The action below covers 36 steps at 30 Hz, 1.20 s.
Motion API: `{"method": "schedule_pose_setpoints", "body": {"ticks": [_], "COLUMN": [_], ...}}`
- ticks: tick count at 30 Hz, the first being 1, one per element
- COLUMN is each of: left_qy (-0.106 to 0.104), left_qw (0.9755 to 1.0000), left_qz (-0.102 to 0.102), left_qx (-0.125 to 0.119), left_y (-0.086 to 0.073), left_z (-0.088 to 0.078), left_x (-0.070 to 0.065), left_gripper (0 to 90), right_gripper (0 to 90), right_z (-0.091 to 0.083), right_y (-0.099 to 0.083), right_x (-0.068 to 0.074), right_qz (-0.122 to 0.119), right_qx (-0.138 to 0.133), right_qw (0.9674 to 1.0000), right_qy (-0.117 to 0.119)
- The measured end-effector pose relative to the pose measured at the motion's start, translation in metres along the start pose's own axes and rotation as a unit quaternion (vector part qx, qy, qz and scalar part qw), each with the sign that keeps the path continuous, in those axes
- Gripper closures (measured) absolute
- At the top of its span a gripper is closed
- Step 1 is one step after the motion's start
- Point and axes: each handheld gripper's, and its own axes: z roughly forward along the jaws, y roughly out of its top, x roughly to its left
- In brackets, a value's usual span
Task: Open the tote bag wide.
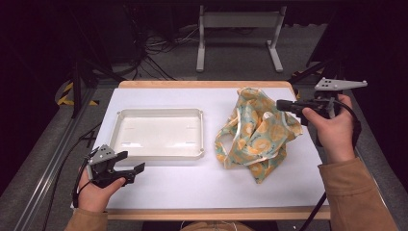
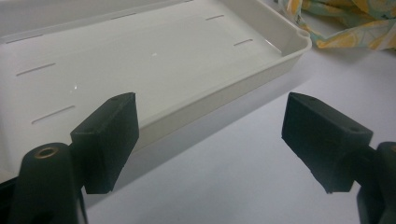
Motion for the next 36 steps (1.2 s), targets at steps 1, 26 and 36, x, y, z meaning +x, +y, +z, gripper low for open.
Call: {"method": "schedule_pose_setpoints", "body": {"ticks": [1,26,36], "left_qy": [0.001,-0.05,-0.11], "left_qw": [1.0,0.9984,0.9928], "left_qz": [0.002,-0.004,0.018], "left_qx": [0.0,-0.026,-0.045], "left_y": [0.0,0.017,0.065], "left_z": [0.0,0.016,0.046], "left_x": [0.0,-0.014,-0.048], "left_gripper": [19.4,21.4,26.5], "right_gripper": [90.0,90.0,90.0], "right_z": [-0.003,-0.039,-0.041], "right_y": [-0.002,-0.049,-0.049], "right_x": [-0.003,-0.038,-0.035], "right_qz": [0.007,0.084,0.075], "right_qx": [-0.005,-0.048,-0.054], "right_qw": [1.0,0.9947,0.9949], "right_qy": [0.002,-0.036,-0.04]}}
